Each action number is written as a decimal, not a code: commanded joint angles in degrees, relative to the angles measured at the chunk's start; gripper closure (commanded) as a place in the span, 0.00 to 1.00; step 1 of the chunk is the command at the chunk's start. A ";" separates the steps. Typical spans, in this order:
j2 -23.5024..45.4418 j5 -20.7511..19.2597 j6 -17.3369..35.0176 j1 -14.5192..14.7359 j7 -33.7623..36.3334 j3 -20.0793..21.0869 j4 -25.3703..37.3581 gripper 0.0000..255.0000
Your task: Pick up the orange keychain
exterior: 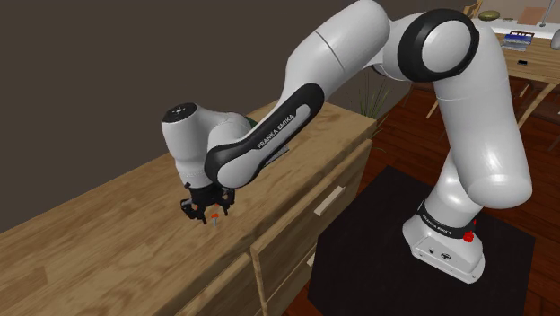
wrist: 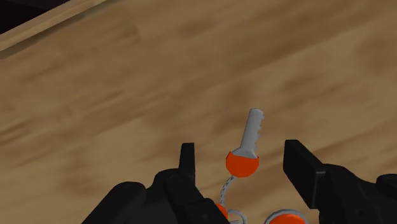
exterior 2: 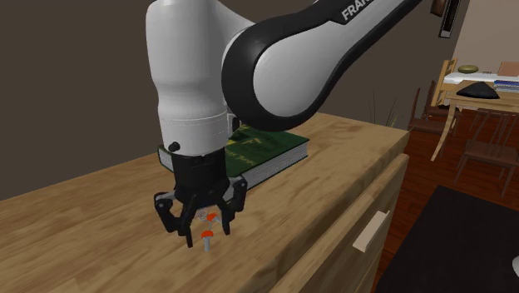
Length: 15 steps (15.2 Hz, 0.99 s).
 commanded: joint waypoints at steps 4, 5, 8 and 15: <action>0.12 0.04 0.86 -0.09 0.00 -0.03 -0.47 1.00; -0.02 0.07 0.95 -0.17 -0.02 0.00 -0.70 1.00; -0.12 0.22 0.22 -0.13 -0.10 0.15 -0.07 1.00; -2.97 1.92 -3.68 -0.84 -1.13 1.30 1.24 1.00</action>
